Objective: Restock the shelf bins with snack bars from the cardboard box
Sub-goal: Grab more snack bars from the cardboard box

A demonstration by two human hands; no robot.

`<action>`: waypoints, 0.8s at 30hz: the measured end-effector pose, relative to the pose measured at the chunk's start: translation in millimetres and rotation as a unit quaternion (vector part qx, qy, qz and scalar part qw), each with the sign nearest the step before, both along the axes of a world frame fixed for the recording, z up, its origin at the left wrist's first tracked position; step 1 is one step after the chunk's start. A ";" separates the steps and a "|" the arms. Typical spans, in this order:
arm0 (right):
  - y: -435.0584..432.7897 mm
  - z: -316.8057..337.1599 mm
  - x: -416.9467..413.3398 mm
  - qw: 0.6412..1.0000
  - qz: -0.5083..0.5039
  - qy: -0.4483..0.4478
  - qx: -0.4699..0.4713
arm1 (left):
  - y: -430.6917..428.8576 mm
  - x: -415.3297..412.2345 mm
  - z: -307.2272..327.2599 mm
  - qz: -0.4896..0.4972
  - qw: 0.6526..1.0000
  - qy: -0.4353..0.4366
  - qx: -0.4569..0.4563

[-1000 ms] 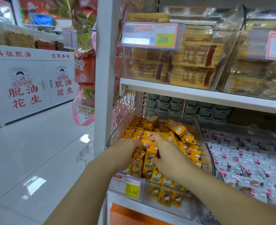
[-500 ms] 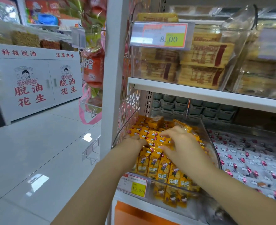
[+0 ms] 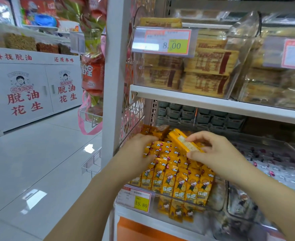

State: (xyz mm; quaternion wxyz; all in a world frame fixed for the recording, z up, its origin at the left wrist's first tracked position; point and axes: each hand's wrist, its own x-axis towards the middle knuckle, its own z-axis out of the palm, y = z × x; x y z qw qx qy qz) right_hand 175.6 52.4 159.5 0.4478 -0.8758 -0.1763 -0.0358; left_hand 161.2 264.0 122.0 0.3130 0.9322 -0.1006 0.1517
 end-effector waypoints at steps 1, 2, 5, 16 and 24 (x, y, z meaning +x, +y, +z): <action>-2.3 2.1 -3.2 0.998 0.023 0.038 0.045 | -3.8 -2.7 4.6 -0.020 0.997 -0.004 -0.075; -4.3 2.8 -4.9 0.995 0.042 0.064 0.072 | -8.0 -5.5 8.1 -0.046 0.987 0.002 -0.151; -4.9 6.0 -9.8 0.975 0.072 0.132 0.161 | -18.3 -7.6 13.4 -0.103 0.971 0.006 -0.215; -13.7 3.0 -17.3 0.974 0.068 0.178 0.118 | -31.3 -5.8 18.4 -0.095 0.927 0.064 -0.358; -17.9 4.2 -10.4 0.967 0.081 0.212 0.116 | -19.2 -8.5 12.5 -0.143 0.895 0.168 -0.388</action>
